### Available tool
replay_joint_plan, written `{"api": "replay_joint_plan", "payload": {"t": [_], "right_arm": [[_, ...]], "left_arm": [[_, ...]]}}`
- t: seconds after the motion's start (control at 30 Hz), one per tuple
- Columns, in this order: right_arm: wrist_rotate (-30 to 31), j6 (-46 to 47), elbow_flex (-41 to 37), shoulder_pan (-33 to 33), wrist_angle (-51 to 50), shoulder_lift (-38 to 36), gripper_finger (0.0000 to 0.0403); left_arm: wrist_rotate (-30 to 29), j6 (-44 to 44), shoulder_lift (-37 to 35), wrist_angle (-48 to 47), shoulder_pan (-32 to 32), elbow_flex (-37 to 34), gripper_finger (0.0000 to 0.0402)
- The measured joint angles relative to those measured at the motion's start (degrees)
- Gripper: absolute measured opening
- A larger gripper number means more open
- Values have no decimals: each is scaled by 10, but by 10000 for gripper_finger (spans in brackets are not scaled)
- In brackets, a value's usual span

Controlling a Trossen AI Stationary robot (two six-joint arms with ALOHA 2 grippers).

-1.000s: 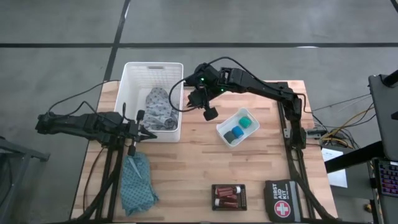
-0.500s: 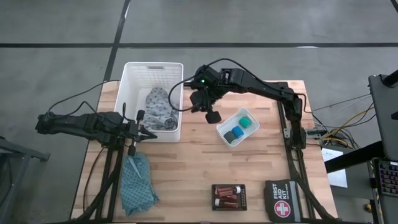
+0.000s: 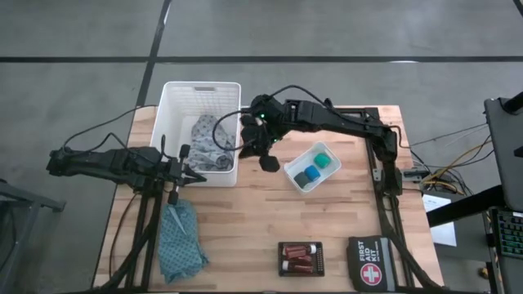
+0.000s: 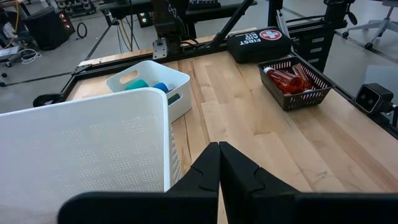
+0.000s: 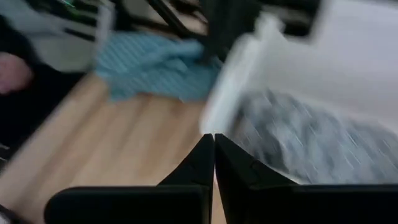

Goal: Pick & place medical supplies in basket/bin
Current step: Put the blue patient gown into the large white bin

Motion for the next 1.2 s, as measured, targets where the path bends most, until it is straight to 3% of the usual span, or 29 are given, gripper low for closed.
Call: {"api": "replay_joint_plan", "payload": {"t": [0.1,0.33,0.5,0.83,1.07,1.2], "right_arm": [[-41,-16,-41,15,75,-1,11],[-42,-25,-140,28,149,-7,11],[-42,-11,-233,26,218,-56,11],[-22,19,-522,-5,387,-271,11],[105,26,-706,-7,485,-458,11],[123,78,-772,-7,497,-558,11]], "left_arm": [[0,0,0,0,0,0,6],[0,0,0,0,0,0,6],[0,0,0,0,0,0,6],[0,0,0,0,0,0,6],[0,0,0,0,0,0,6],[0,0,0,0,0,0,6]]}}
